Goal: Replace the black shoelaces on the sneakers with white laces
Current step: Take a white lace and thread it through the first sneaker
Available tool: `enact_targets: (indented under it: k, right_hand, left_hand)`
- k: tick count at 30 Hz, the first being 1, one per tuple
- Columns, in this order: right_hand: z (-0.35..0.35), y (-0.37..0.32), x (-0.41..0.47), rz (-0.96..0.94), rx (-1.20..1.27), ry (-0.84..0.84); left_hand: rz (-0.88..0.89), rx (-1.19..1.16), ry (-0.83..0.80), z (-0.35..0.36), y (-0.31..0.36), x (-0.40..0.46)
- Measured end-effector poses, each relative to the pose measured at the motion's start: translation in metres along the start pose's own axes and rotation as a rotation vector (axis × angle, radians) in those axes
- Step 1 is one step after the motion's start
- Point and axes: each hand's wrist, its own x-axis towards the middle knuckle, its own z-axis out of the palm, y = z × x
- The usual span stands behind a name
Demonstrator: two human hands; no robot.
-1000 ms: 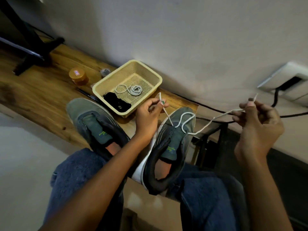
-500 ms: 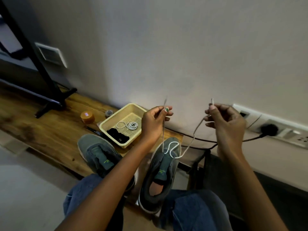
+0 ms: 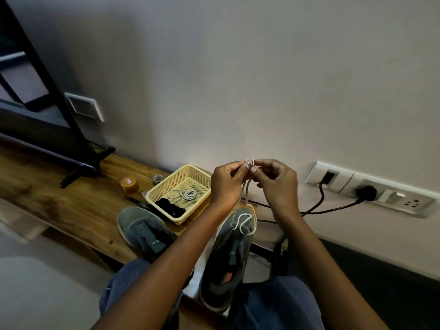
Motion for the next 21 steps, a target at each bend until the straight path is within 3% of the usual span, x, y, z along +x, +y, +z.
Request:
enact_targets:
  k: [13, 21]
  right_hand:
    - [0.006, 0.015, 0.002, -0.016, -0.063, 0.071]
    - [0.004, 0.011, 0.003, -0.094, -0.202, 0.040]
  left_hand:
    - [-0.074, -0.107, -0.165, -0.009, 0.005, 0.002]
    - [-0.060, -0.085, -0.157, -0.011, 0.004, 0.000]
